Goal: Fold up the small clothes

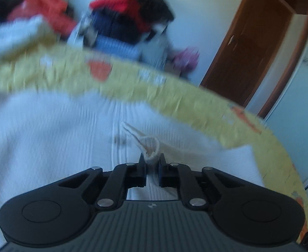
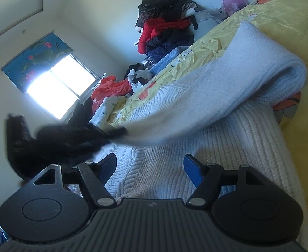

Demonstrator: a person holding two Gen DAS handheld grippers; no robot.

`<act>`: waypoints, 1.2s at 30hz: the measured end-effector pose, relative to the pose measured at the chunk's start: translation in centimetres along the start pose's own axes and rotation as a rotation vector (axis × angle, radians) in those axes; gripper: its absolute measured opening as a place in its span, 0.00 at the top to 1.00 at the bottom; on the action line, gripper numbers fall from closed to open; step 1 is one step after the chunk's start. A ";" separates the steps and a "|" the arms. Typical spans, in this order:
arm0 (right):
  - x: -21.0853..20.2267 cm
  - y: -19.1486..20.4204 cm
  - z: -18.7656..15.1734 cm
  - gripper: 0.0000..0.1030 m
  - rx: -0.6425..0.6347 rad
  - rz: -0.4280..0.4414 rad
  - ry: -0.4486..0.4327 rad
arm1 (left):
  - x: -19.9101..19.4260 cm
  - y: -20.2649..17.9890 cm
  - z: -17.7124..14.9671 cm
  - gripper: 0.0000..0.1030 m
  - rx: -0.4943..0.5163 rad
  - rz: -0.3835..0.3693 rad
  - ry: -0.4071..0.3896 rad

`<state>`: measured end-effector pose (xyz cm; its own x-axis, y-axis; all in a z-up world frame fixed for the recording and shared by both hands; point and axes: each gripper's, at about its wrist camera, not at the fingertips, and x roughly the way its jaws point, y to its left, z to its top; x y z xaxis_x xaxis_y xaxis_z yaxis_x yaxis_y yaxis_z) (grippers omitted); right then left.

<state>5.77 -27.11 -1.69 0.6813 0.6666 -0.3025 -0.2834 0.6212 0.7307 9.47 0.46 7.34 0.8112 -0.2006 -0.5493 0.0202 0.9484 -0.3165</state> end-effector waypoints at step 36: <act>14.3 1.4 8.0 0.10 -0.611 -0.560 0.132 | 0.1 13.3 -3.7 0.61 -0.110 0.158 -0.066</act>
<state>20.53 -20.00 -0.14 0.7560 0.2129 -0.6191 -0.2688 0.9632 0.0030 7.68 12.10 0.19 0.8356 -0.0318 -0.5483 -0.1713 0.9334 -0.3153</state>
